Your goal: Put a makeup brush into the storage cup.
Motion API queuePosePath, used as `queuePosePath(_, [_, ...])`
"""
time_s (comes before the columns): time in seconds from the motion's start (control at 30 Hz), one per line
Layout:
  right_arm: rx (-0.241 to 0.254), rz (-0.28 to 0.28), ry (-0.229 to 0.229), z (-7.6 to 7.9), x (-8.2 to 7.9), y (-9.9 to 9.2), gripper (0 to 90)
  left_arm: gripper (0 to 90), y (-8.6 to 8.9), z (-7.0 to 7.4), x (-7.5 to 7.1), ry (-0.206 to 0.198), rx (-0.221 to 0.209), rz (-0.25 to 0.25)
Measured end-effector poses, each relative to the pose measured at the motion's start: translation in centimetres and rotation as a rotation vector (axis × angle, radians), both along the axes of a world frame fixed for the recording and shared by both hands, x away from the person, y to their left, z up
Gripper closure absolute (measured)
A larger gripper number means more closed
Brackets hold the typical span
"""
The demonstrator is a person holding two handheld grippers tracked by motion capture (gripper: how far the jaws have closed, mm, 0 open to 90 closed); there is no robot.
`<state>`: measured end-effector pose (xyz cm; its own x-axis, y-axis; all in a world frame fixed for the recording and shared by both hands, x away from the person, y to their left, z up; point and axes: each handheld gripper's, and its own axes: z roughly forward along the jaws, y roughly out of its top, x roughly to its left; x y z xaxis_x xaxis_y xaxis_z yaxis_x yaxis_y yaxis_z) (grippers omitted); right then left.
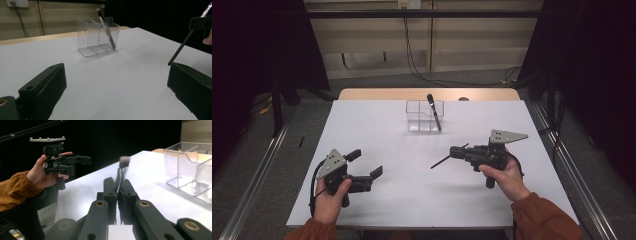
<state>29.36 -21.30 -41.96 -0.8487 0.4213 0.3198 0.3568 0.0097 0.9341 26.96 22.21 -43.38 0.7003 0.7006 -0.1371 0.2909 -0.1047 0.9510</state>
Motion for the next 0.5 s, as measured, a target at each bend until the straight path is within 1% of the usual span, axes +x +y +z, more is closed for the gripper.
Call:
queuePosePath(0.03, [0.003, 0.000, 0.004, 0.0, 0.1, -0.1, 85.7, 2.3, 0.1, -0.1, 0.0, -0.004, 0.001, 0.009])
queuePosePath(0.1, [-0.003, -0.006, 0.001, 0.1, 0.1, -0.2, 85.7, 2.3, 0.4, -0.1, 0.0, -0.029, 0.023, 0.014])
queuePosePath(0.2, [-0.008, -0.013, -0.003, 0.3, 0.4, -0.3, 85.6, 2.4, 0.6, -0.3, 0.0, -0.034, 0.018, 0.014])
queuePosePath(0.23, [-0.011, -0.016, -0.004, 0.4, 0.4, -0.3, 85.6, 2.3, 0.6, -0.3, 0.0, -0.039, 0.025, 0.007])
queuePosePath(0.3, [-0.018, -0.016, -0.008, 0.6, 0.7, -0.3, 85.6, 2.3, 0.6, -0.5, -0.1, -0.038, 0.013, 0.008])
queuePosePath(0.37, [-0.024, -0.022, -0.010, 0.8, 0.9, -0.4, 85.6, 2.3, 0.7, -0.5, -0.2, -0.042, 0.022, 0.006])
queuePosePath(0.4, [-0.026, -0.023, -0.010, 1.0, 1.1, -0.5, 85.7, 2.4, 0.7, -0.5, -0.2, -0.042, 0.014, 0.004])
queuePosePath(0.47, [-0.036, -0.033, -0.012, 1.2, 1.3, -0.6, 85.7, 2.3, 0.9, -0.5, -0.3, -0.047, 0.022, 0.009])
queuePosePath(0.5, [-0.036, -0.035, -0.011, 1.3, 1.5, -0.6, 85.7, 2.3, 0.9, -0.5, -0.4, -0.048, 0.015, 0.005])
